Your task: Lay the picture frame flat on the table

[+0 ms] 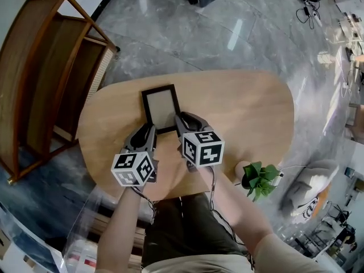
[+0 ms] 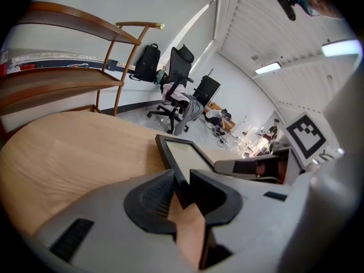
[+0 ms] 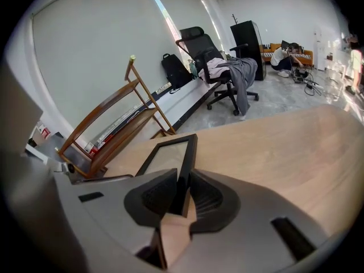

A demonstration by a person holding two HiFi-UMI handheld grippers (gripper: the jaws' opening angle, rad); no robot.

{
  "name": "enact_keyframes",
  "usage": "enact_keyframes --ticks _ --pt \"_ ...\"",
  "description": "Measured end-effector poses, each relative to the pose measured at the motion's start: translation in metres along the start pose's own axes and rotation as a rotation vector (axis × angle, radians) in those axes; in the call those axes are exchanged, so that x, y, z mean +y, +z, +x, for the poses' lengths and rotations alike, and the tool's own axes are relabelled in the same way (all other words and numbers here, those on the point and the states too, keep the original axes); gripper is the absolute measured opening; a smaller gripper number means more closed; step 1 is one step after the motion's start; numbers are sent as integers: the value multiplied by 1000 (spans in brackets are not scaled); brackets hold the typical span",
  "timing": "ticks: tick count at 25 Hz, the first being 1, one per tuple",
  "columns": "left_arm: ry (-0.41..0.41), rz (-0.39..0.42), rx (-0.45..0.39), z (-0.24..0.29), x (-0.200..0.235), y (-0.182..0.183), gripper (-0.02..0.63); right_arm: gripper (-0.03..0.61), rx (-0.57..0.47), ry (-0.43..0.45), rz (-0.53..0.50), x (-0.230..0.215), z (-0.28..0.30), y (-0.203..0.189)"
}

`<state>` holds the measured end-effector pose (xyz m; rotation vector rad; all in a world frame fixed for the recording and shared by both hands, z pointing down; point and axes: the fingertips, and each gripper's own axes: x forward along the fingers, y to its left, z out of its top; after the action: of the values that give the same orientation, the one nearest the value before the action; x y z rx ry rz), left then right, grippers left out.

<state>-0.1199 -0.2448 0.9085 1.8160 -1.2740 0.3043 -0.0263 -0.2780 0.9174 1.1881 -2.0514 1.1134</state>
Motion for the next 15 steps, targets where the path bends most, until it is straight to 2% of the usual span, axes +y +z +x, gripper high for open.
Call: enact_keyframes --ticks 4,10,15 --pt "31 -10 32 5 12 -13 83 54 36 -8 -44 0 12 -16" --pt "67 49 99 10 20 -30 83 55 93 -18 -113 0 22 -38" --pt "64 68 108 5 15 -34 83 57 101 -36 -149 0 17 -43"
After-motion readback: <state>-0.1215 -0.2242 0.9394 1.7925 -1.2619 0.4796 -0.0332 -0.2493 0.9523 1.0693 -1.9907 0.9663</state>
